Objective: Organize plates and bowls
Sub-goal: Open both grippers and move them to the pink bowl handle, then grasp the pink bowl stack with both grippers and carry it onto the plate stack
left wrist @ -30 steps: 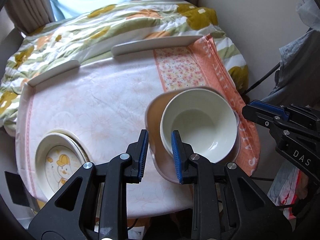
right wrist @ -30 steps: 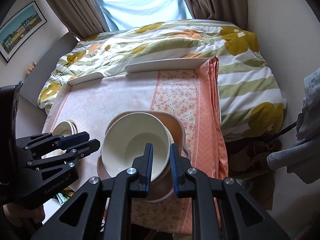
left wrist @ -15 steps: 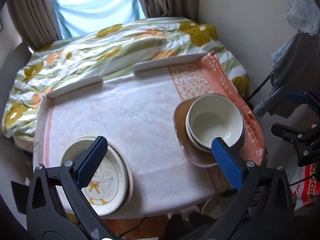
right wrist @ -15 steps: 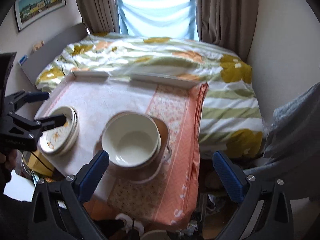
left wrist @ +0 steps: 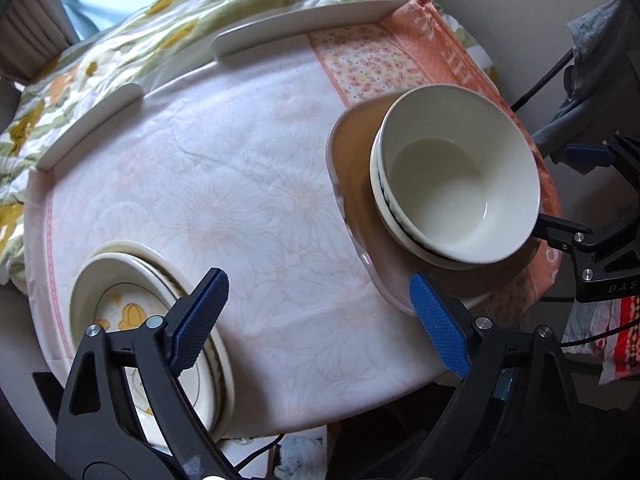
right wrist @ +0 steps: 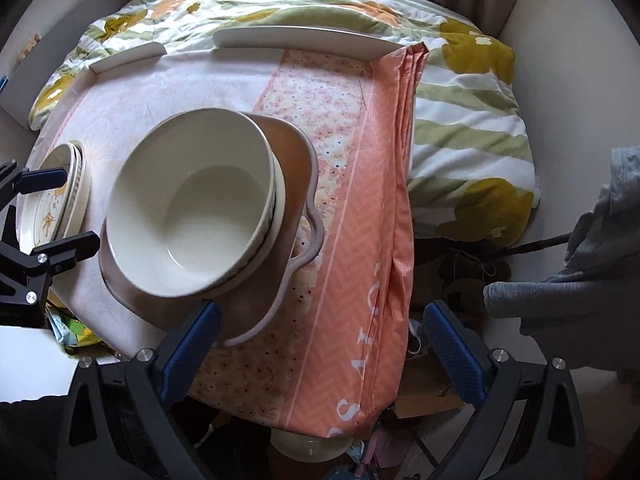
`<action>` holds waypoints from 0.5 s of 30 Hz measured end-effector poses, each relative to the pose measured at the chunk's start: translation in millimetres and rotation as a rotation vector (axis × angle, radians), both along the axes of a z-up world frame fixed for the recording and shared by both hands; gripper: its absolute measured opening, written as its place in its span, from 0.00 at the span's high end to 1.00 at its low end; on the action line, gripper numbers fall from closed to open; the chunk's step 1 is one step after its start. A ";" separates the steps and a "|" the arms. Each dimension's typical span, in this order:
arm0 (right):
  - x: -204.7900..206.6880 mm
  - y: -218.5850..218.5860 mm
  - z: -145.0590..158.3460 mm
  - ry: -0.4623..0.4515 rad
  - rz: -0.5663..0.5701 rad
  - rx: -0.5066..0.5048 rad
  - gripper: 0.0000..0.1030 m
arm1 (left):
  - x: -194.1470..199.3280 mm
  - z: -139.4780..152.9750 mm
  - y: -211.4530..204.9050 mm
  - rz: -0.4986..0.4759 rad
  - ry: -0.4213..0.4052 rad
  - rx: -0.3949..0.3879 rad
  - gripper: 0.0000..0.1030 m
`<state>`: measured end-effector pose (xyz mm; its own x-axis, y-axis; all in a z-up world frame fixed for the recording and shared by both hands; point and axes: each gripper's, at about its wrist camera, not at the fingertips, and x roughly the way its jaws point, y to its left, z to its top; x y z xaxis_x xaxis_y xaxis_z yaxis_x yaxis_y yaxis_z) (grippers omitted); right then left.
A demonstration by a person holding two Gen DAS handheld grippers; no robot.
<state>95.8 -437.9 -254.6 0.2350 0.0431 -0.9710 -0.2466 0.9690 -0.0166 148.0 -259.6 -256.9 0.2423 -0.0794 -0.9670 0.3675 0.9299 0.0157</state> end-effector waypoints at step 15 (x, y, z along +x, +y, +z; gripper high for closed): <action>16.0 14.7 -46.2 0.127 0.127 0.085 0.74 | 20.8 -47.4 -22.1 -0.081 0.126 -0.047 0.62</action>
<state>111.9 -423.2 -300.8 0.0983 0.1476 -0.9842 -0.3618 0.9266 0.1028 168.8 -281.8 -304.4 0.1103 -0.1400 -0.9840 0.4374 0.8958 -0.0785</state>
